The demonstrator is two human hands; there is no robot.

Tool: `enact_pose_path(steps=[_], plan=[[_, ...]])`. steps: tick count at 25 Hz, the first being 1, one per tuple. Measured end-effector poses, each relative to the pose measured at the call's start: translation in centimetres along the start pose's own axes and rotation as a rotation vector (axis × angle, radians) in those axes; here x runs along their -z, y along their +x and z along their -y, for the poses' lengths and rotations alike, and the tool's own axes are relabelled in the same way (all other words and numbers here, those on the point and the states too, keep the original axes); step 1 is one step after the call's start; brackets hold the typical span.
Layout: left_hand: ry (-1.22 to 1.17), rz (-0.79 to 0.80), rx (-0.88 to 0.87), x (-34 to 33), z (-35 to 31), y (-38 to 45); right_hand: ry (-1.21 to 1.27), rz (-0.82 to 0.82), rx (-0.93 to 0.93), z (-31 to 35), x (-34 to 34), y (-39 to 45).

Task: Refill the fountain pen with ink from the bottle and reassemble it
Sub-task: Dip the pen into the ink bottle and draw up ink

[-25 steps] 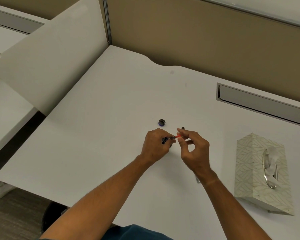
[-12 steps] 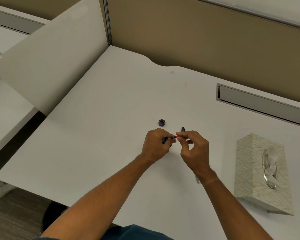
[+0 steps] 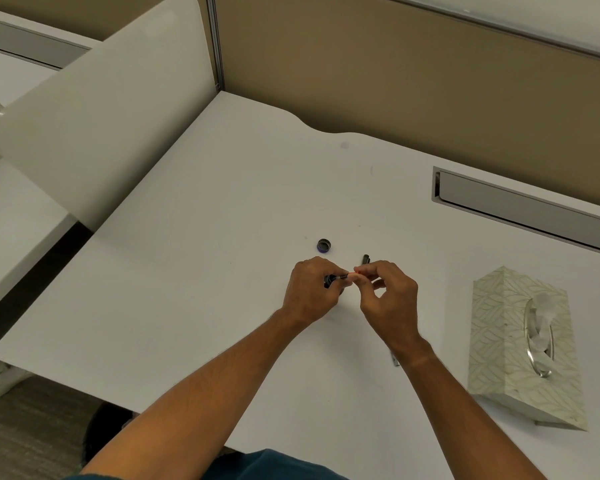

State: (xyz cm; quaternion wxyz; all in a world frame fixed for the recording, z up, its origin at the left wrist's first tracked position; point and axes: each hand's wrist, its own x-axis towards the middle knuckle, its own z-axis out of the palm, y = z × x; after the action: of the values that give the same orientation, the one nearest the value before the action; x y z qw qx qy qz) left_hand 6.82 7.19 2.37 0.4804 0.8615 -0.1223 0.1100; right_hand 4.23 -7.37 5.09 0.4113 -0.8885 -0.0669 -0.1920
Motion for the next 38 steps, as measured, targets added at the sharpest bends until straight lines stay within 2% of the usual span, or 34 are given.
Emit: enact_pose_path(steps=[7,14,24,29,38], plan=[[0.004,-0.007,-0.005,0.0,0.04,-0.1,0.017,0.028,0.037,0.08,0.12,-0.19],[0.002,-0.007,0.004,0.1,0.0,-0.02,0.05,0.02,-0.011,0.39,0.18,-0.1],[0.009,-0.001,0.029,0.03,-0.21,-0.11,-0.018,-0.011,0.009,-0.23,-0.18,-0.12],[0.023,0.009,0.03,0.14,-0.1,-0.05,0.032,0.037,0.024,-0.15,0.11,-0.2],[0.064,0.028,0.031,-0.06,-0.3,0.06,-0.021,-0.036,-0.045,-0.26,-0.26,-0.44]])
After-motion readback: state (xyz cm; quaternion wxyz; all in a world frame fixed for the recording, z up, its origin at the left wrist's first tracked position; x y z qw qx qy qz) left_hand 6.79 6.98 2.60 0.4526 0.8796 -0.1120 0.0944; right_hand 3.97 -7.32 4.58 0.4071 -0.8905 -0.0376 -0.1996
